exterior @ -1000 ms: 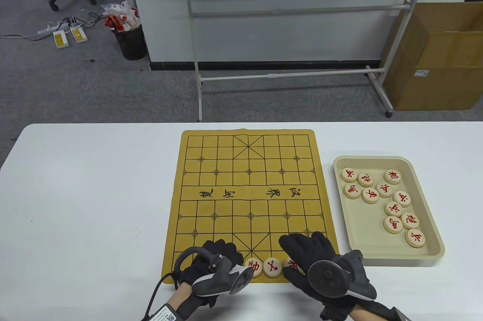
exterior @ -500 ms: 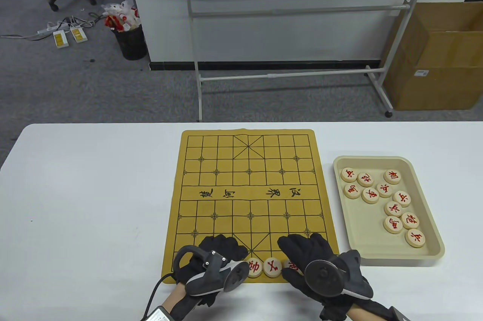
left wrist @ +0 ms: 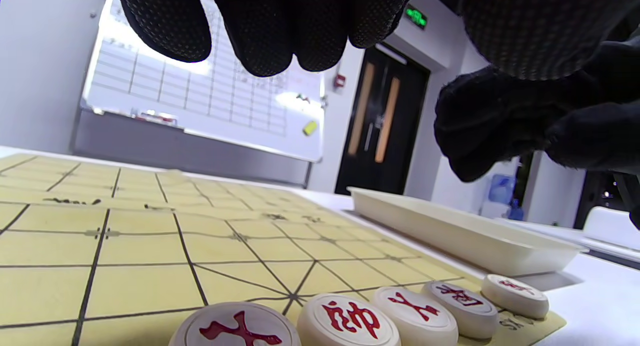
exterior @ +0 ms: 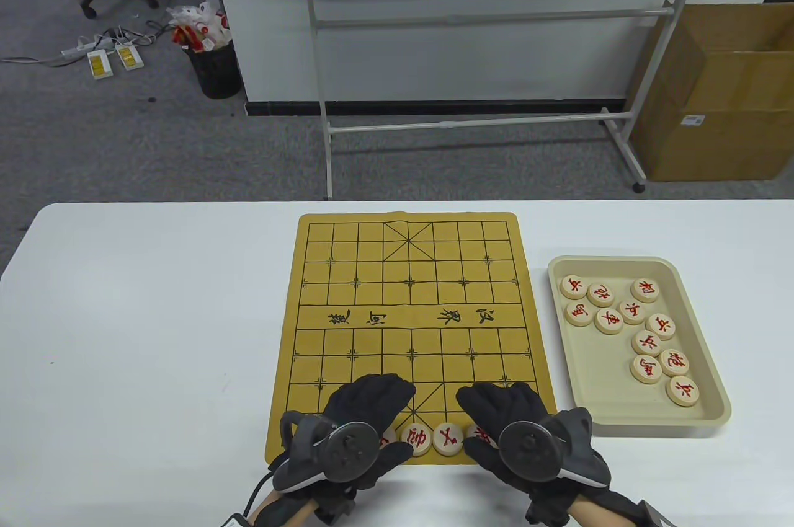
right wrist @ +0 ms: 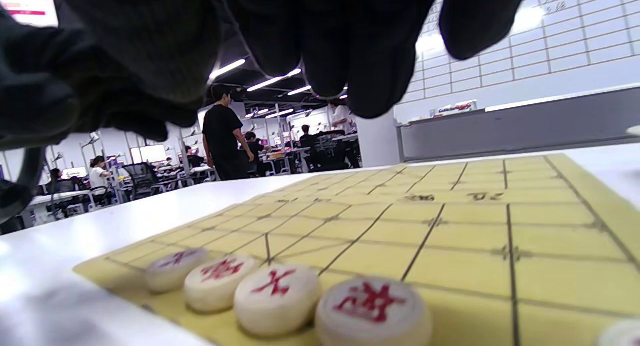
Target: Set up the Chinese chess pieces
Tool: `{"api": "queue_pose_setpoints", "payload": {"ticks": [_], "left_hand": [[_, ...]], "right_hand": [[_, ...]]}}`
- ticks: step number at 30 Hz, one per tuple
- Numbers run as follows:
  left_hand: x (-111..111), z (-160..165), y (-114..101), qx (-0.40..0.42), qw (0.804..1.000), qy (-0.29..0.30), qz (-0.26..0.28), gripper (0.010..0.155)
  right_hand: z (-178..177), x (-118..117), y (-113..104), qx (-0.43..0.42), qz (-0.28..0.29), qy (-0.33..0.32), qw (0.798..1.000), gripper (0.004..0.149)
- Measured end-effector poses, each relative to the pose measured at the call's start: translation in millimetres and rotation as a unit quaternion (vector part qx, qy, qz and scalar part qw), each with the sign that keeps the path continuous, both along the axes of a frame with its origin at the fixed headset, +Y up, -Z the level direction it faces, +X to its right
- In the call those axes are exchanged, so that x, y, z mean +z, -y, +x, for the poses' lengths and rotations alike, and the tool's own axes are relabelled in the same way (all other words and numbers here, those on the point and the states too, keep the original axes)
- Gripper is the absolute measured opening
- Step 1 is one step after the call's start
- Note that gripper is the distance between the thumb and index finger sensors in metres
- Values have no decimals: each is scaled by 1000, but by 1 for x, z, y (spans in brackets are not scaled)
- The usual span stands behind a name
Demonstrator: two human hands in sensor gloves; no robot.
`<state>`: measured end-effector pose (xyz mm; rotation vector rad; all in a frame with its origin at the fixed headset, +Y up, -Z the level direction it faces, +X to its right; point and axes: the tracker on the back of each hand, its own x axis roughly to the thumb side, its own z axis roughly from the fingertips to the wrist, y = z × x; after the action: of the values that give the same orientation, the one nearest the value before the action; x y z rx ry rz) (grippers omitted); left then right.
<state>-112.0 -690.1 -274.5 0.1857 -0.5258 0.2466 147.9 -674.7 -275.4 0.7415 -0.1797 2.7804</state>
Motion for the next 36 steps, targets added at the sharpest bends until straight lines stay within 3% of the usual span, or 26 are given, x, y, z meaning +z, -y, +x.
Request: {"api": "queue_pose_setpoints", "payload": {"ticks": [6, 9, 12, 14, 17, 22, 25, 28, 36], "left_hand": [[4, -2, -5, 4, 1000, 1, 14, 83], [5, -2, -5, 1, 1000, 0, 14, 83], [6, -1, -5, -1, 1000, 0, 17, 83], [5, -1, -4, -6, 1000, 0, 16, 83], [4, 0, -2, -12, 1000, -2, 14, 83], [4, 1, 0, -19, 1000, 0, 11, 83], [4, 1, 0, -22, 1000, -1, 12, 83], [4, 2, 0, -24, 1000, -2, 11, 83], [3, 2, 0, -31, 999, -6, 4, 83]], "right_hand": [[62, -42, -58, 2, 42, 130, 991, 72], [102, -78, -64, 72, 19, 185, 980, 65], [135, -107, -46, 194, -45, 253, 947, 65], [159, -123, -23, 262, -113, 289, 914, 68], [186, -131, 8, 302, -183, 324, 878, 69], [193, -130, 34, 280, -187, 318, 886, 73], [189, -131, 49, 328, -195, 324, 866, 73], [186, -133, 54, 356, -184, 330, 855, 72], [183, -136, 55, 353, -157, 329, 861, 64]]}}
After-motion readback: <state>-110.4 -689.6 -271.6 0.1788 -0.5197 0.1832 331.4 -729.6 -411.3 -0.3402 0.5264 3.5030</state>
